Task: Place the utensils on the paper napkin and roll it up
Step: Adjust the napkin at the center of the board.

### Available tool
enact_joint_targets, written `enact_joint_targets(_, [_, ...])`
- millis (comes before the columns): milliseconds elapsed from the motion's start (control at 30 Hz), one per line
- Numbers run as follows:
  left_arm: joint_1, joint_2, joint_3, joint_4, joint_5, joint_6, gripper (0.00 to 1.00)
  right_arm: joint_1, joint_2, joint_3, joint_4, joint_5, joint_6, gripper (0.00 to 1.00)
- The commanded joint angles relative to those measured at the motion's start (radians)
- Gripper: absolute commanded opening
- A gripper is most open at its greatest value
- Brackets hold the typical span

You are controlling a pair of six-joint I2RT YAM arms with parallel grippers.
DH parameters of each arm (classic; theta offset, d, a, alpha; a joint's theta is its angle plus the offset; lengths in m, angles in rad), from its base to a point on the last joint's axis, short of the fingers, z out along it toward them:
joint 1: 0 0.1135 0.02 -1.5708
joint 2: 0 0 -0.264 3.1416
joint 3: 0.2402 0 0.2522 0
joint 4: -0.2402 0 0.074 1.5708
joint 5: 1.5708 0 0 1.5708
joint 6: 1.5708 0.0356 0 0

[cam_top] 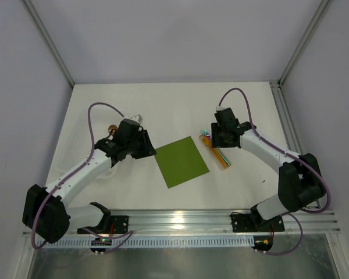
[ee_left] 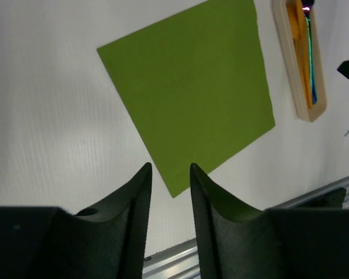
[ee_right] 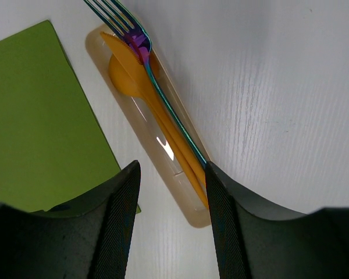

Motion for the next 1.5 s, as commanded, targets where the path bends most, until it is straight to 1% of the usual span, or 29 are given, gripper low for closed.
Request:
enact_joint_targets(0, [-0.033, 0.071, -0.02, 0.117, -0.139, -0.046, 0.3, 0.002, -0.021, 0.038, 0.033, 0.016, -0.021, 0.52])
enact_joint_targets(67, [-0.046, 0.1, -0.026, 0.148, -0.152, -0.06, 0.27, 0.001, -0.009, 0.053, 0.03, 0.019, -0.029, 0.52])
enact_joint_targets(200, [-0.055, 0.157, -0.028, 0.272, -0.176, -0.073, 0.24, 0.002, 0.007, 0.075, 0.023, 0.007, -0.027, 0.49])
enact_joint_targets(233, [-0.057, 0.195, -0.017, 0.284, -0.17, -0.076, 0.21, 0.002, 0.007, 0.073, 0.024, 0.004, -0.029, 0.47])
enact_joint_targets(267, [-0.057, 0.218, -0.005, 0.287, -0.17, -0.073, 0.11, 0.002, 0.007, 0.073, 0.026, 0.004, -0.029, 0.43])
enact_joint_targets(300, [-0.055, 0.243, 0.013, 0.286, -0.181, -0.065, 0.06, 0.002, 0.004, 0.072, 0.021, 0.006, -0.029, 0.37])
enact_joint_targets(367, [-0.057, 0.314, 0.062, 0.274, -0.225, -0.066, 0.0, 0.002, -0.004, 0.065, 0.024, 0.01, -0.029, 0.31])
enact_joint_targets(400, [-0.057, 0.333, 0.073, 0.275, -0.239, -0.063, 0.0, 0.002, -0.01, 0.061, 0.024, 0.012, -0.029, 0.28])
enact_joint_targets(500, [-0.057, 0.413, 0.116, 0.27, -0.265, -0.068, 0.0, 0.002, -0.012, 0.062, 0.024, 0.012, -0.03, 0.25])
enact_joint_targets(600, [-0.057, 0.485, 0.147, 0.264, -0.288, -0.085, 0.0, 0.002, -0.003, 0.078, 0.015, 0.013, -0.036, 0.25])
enact_joint_targets(667, [-0.057, 0.508, 0.132, 0.298, -0.292, -0.088, 0.0, 0.002, -0.003, 0.084, 0.013, 0.013, -0.044, 0.25])
enact_joint_targets(833, [-0.057, 0.522, 0.09, 0.338, -0.331, -0.083, 0.0, 0.001, 0.0, 0.085, 0.019, 0.015, -0.055, 0.25])
enact_joint_targets(1000, [-0.057, 0.516, 0.032, 0.347, -0.336, -0.102, 0.0, 0.002, 0.019, 0.09, 0.029, -0.013, -0.065, 0.25])
enact_joint_targets(1200, [-0.057, 0.518, -0.002, 0.336, -0.353, -0.126, 0.0, 0.002, 0.049, 0.108, 0.018, -0.008, -0.078, 0.25])
enact_joint_targets(1467, [-0.058, 0.443, -0.053, 0.304, -0.345, -0.157, 0.0, 0.002, 0.092, 0.125, 0.009, -0.016, -0.119, 0.25])
